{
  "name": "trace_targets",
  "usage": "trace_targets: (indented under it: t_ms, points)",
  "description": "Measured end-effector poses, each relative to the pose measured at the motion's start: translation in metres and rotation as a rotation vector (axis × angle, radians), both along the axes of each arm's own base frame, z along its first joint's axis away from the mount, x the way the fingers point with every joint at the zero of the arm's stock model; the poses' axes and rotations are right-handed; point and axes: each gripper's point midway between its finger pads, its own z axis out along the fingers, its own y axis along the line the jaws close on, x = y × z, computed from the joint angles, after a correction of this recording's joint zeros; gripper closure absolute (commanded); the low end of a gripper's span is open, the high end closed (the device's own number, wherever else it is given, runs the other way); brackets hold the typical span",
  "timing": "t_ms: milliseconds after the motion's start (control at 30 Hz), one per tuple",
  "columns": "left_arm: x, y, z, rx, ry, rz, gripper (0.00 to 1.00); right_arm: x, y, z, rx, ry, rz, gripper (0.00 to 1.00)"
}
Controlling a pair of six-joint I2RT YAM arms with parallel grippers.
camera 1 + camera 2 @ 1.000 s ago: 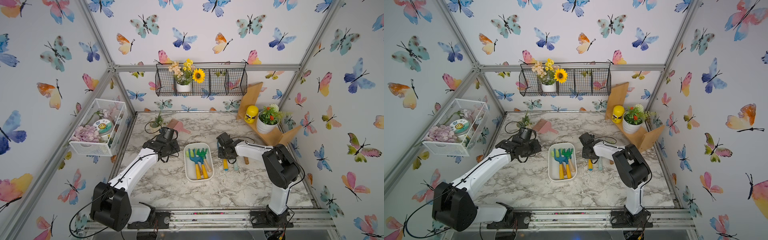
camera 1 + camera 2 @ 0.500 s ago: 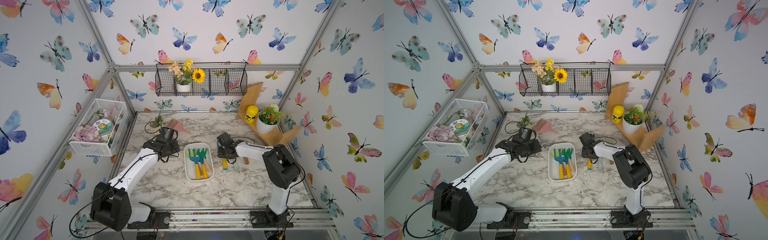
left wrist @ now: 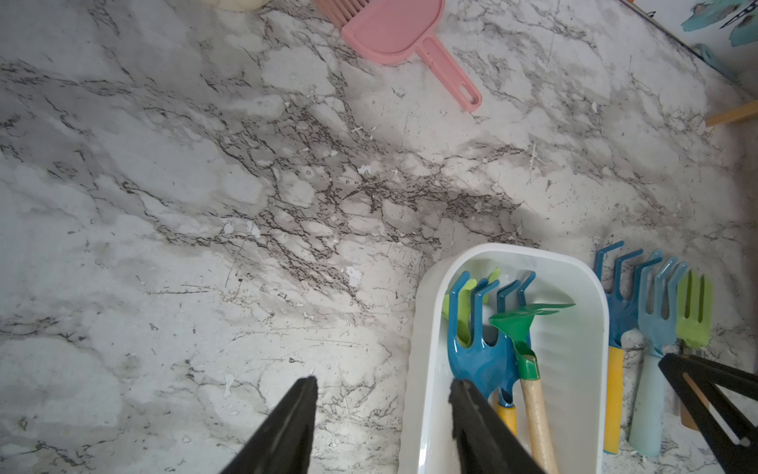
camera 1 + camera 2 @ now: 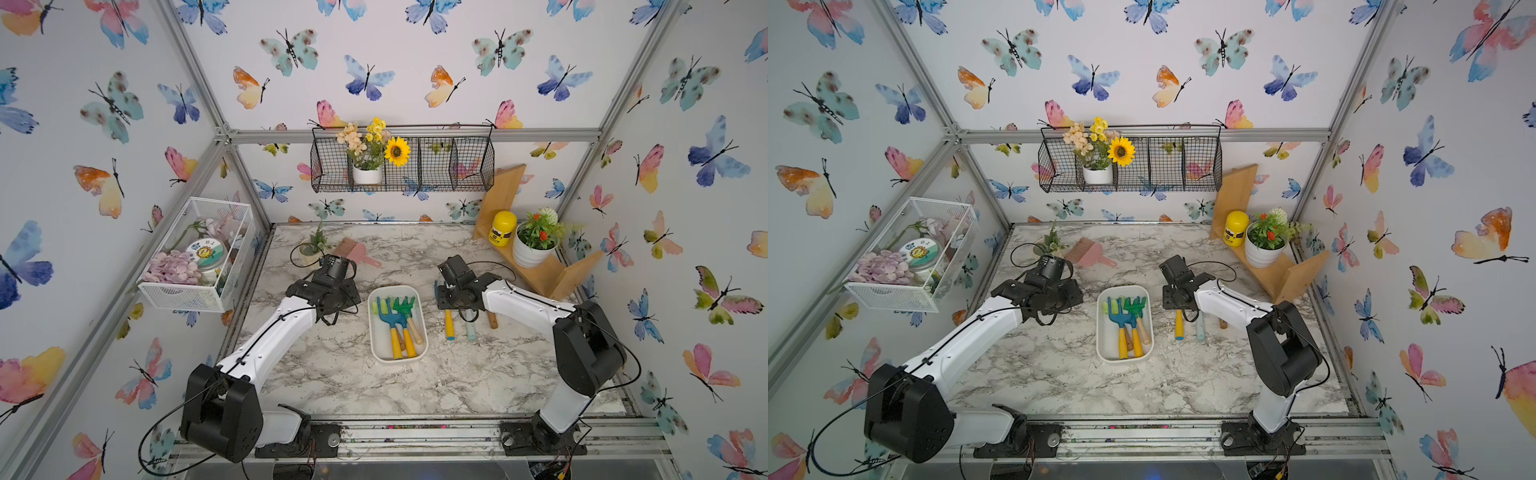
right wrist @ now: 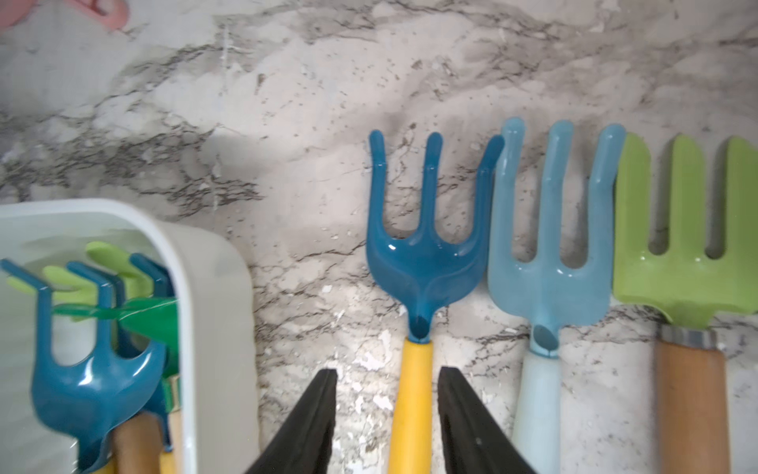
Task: Take the hand rake out of the storage box
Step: Place the rake at the center of the board, then pick up the rake from the storage box.
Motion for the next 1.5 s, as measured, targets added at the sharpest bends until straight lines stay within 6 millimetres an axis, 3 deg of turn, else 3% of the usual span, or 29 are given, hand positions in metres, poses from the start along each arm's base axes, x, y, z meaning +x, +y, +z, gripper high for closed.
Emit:
trace_targets:
  t_ms: [267, 400, 500, 767, 1167, 1500]
  points:
    - [-0.002, -0.005, -0.001, 0.000, 0.004, -0.013, 0.43, -0.037, 0.061, 0.035, 0.022, -0.049, 0.194, 0.57]
    - [-0.002, -0.006, -0.003, 0.000, 0.009, -0.011, 0.43, -0.053, 0.088, 0.036, 0.020, -0.040, 0.263, 0.57]
    - [-0.002, -0.006, -0.003, 0.000, 0.009, -0.011, 0.43, -0.055, 0.102, 0.027, 0.008, -0.024, 0.283, 0.57]
    - [-0.005, -0.004, -0.005, 0.006, 0.024, -0.010, 0.43, -0.057, 0.102, -0.015, -0.066, 0.051, 0.286, 0.57]
    - [-0.006, -0.004, -0.005, 0.008, 0.030, -0.010, 0.43, -0.060, 0.102, -0.041, -0.103, 0.093, 0.284, 0.58]
    - [-0.006, -0.004, -0.002, 0.007, 0.027, -0.010, 0.43, -0.056, 0.106, -0.054, -0.113, 0.112, 0.267, 0.69]
